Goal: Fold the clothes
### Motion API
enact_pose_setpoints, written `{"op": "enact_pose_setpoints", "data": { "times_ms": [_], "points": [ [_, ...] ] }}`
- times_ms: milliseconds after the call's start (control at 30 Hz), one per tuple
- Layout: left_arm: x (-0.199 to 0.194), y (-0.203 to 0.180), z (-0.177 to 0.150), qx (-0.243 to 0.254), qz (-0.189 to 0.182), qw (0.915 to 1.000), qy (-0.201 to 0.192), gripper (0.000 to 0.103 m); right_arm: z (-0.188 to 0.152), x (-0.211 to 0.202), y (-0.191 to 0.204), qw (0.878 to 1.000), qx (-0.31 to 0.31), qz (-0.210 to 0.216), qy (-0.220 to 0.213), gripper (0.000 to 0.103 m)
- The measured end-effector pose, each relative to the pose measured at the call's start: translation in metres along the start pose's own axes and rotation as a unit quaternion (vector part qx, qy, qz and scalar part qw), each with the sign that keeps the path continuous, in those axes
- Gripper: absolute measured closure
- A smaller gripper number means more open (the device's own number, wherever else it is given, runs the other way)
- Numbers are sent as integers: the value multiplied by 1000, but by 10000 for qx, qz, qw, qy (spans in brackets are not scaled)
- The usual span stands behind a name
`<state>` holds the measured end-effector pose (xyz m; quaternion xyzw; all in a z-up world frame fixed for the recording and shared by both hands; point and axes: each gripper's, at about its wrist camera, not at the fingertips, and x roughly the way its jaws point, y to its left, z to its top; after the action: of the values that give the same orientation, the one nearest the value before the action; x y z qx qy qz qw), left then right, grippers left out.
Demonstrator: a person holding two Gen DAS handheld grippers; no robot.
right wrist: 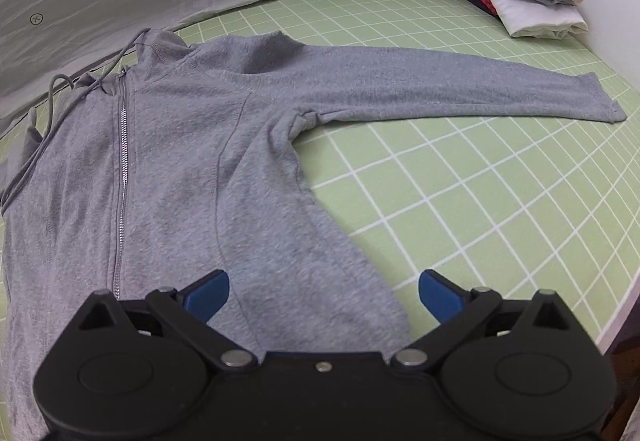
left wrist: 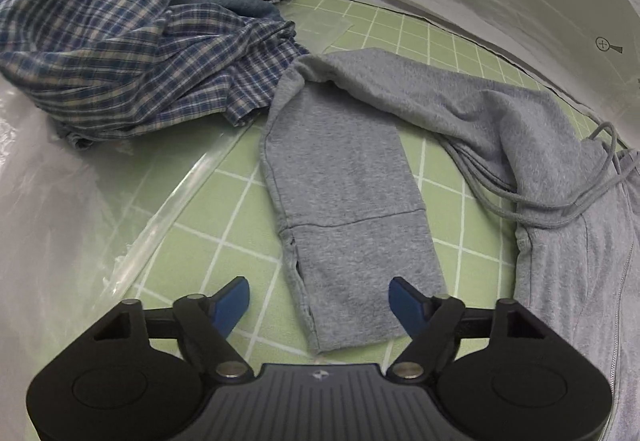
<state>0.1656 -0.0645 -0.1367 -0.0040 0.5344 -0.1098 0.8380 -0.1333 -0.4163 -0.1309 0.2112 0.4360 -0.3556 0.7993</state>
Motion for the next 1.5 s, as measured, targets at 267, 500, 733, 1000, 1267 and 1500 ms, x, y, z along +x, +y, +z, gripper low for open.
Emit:
{"op": "enact_pose_setpoints", "data": {
  "times_ms": [267, 500, 733, 1000, 1267, 1500],
  "points": [
    [2, -6, 1, 445, 140, 9987, -180, 62, -18, -6, 25, 9992, -244, -325, 47, 1],
    [0, 0, -4, 377, -62, 9988, -313, 91, -25, -4, 28, 9980, -459, -420, 108, 1],
    [-5, 2, -7, 431, 61, 9985, -346, 94, -33, -5, 26, 9969, -670, -378, 149, 1],
    [-42, 29, -24, 620, 638, 9927, -819, 95, -40, -6, 23, 9972, -648, -337, 158, 1],
    [-105, 58, -35, 1112, 1722, 9597, -1921, 95, -45, 1, 27, 9978, -485, -434, 137, 0],
    [-146, 87, -44, 1656, 2974, 8996, -2737, 95, -46, 2, 25, 9988, -206, -441, 87, 0]
  ]
}}
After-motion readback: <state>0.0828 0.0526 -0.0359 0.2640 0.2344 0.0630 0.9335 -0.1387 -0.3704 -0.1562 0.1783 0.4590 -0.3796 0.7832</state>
